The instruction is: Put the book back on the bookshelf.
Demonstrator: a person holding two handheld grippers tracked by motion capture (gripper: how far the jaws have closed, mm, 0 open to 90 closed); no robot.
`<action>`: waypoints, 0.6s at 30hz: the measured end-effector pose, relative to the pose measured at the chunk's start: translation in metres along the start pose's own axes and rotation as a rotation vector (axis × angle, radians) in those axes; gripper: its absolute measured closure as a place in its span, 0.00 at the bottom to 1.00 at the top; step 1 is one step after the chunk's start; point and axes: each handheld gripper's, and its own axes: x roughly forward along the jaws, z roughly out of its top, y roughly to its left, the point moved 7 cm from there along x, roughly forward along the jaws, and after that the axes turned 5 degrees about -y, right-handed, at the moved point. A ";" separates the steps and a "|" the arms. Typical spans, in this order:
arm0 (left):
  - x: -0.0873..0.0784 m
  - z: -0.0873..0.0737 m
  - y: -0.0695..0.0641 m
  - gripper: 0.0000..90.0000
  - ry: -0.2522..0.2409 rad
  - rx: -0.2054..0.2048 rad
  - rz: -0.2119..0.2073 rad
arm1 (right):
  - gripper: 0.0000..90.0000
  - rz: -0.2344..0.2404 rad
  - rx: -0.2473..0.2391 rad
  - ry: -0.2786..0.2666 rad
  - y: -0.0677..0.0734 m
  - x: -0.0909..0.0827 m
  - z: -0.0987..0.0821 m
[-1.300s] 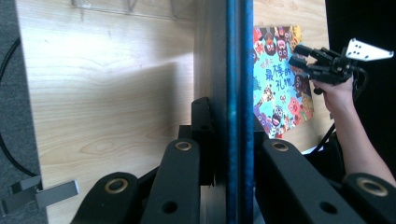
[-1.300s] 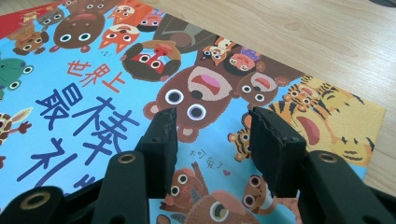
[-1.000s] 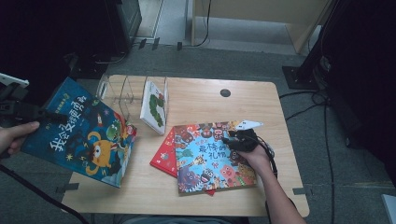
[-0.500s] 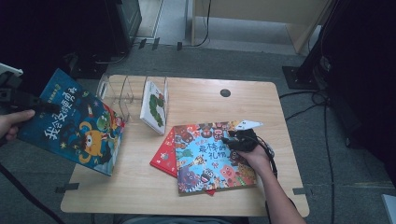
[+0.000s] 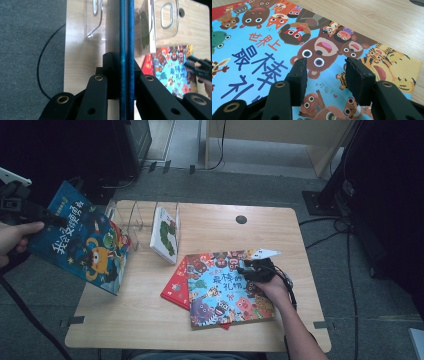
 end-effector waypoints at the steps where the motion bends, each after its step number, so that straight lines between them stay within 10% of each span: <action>1: 0.002 0.003 -0.001 0.93 -0.002 0.001 0.000 | 0.58 0.001 0.000 -0.001 0.000 0.000 0.000; 18: 0.038 0.043 0.008 0.93 -0.042 -0.045 -0.029 | 0.59 0.006 -0.004 0.000 0.001 0.000 0.000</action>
